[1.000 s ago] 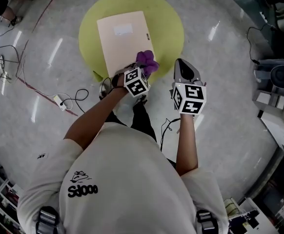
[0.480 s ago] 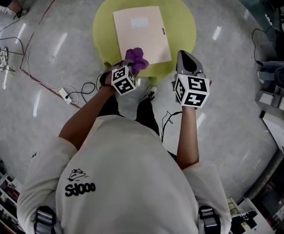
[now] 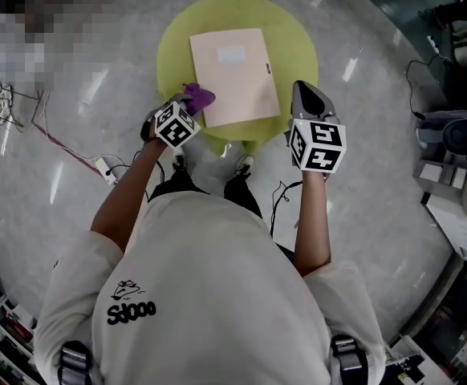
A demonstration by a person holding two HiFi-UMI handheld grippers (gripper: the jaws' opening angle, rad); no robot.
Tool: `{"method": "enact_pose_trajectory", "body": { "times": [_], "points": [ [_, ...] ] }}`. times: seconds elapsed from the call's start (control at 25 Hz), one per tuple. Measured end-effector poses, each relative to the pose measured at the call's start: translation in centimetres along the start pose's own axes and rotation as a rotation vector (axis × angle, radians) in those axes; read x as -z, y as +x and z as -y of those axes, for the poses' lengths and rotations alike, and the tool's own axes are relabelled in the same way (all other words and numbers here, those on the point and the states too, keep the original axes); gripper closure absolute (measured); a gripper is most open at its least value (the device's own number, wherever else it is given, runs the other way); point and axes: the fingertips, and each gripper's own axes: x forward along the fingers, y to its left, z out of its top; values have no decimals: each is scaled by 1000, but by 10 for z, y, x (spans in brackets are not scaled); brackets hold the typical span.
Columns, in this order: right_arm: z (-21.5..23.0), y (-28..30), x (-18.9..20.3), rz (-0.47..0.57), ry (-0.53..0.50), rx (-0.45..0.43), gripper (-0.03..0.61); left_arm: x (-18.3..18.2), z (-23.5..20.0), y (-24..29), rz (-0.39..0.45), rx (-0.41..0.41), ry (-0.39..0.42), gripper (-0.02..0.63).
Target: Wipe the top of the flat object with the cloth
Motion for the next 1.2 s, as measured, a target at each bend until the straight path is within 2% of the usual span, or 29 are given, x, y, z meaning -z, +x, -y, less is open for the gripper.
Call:
{"method": "enact_pose_trajectory", "body": {
  "times": [0.2,0.44,0.64,0.8,0.92,1.08,1.2],
  "points": [
    [9,1,-36,61,-48,26,568,-37,-65,-37,125,-88,-94,545],
    [9,1,-83,149,-123,28,568,-110,-122,-99,361,-182,-131,545],
    [-2,-7,-134,264,-192,-20,568,-171,-139,-156,580,-188,-153,545],
    [-6,-13,-165,307,-287,-1,568,-206,-143,-196,700,-199,-123,545],
    [-9,-14,-184,333,-308,0,569,-226,-144,-222,779,-188,-99,546],
    [-15,-16,-201,354,-306,-21,568,-244,-144,-249,828,-222,-45,545],
    [-14,-17,-212,368,-301,-33,568,-258,-143,-261,833,-272,9,545]
  ]
}}
